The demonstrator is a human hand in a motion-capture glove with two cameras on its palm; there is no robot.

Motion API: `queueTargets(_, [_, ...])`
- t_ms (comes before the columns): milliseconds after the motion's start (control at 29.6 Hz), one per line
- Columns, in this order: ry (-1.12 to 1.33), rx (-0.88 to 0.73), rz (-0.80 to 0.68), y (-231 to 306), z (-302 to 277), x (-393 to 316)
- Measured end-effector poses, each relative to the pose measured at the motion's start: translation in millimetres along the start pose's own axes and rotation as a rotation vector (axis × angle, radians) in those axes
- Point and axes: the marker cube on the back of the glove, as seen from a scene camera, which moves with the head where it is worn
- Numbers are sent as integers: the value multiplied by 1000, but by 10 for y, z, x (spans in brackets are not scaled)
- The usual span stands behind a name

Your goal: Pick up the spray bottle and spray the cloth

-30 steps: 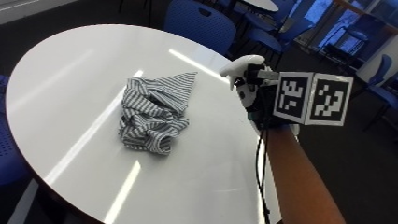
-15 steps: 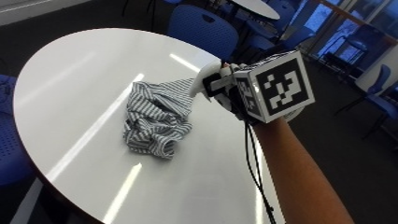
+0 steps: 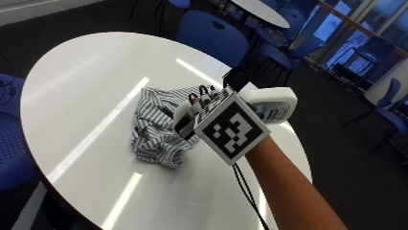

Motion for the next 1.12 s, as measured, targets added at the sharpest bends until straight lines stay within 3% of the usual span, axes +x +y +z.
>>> queueTargets(304, [31,-21,-78,137,51,-234])
queueTargets(609, [32,-36,-14,244,40,-107])
queueTargets(880, [-57,-24,248,461,-90,295])
queueTargets(1116, [-221,100,557,140,-222,587])
